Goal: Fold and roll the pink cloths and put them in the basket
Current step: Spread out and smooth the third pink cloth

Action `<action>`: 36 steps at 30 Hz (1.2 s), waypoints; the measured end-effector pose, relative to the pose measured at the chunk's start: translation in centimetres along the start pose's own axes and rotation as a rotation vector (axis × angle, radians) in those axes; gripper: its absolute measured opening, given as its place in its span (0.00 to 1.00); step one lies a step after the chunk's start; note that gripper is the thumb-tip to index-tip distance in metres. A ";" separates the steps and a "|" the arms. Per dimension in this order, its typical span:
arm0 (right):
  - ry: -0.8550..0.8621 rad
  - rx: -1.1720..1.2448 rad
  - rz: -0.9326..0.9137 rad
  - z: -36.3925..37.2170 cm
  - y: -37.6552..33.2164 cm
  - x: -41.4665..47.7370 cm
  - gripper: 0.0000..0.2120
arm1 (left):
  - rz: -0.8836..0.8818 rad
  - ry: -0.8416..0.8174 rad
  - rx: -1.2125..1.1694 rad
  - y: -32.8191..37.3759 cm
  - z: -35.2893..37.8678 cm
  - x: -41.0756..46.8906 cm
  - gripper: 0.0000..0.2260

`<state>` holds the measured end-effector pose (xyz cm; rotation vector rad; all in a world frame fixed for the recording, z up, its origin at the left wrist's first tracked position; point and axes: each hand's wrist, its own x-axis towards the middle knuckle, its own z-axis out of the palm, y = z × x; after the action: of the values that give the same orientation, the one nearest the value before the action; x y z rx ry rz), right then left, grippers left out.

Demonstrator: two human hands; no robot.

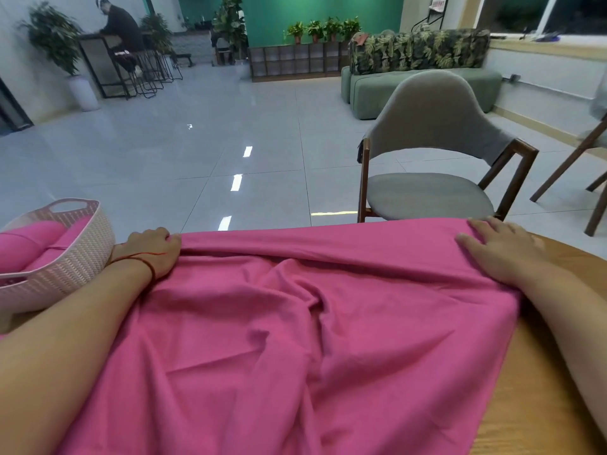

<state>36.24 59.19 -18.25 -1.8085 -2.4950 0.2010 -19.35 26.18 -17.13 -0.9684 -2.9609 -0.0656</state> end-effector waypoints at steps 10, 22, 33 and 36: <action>0.188 -0.127 -0.079 -1.0 1.2 -0.1 0.34 | -0.015 0.031 -0.176 -1.6 0.8 0.1 0.35; 0.188 0.132 -0.468 1.2 -6.6 -15.4 0.32 | -0.035 0.061 -0.312 -0.1 1.7 -4.8 0.48; -0.250 -0.181 -0.672 -0.2 0.7 -16.4 0.42 | -0.043 -0.005 -0.382 -0.6 0.9 -4.9 0.56; -0.265 -0.161 -0.685 -1.0 3.5 -16.5 0.43 | -0.033 -0.012 -0.359 -0.7 0.6 -4.6 0.52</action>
<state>44.81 44.68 -17.20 -0.9023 -3.2190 0.2153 -16.04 22.90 -17.93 -0.9496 -3.0360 -0.6112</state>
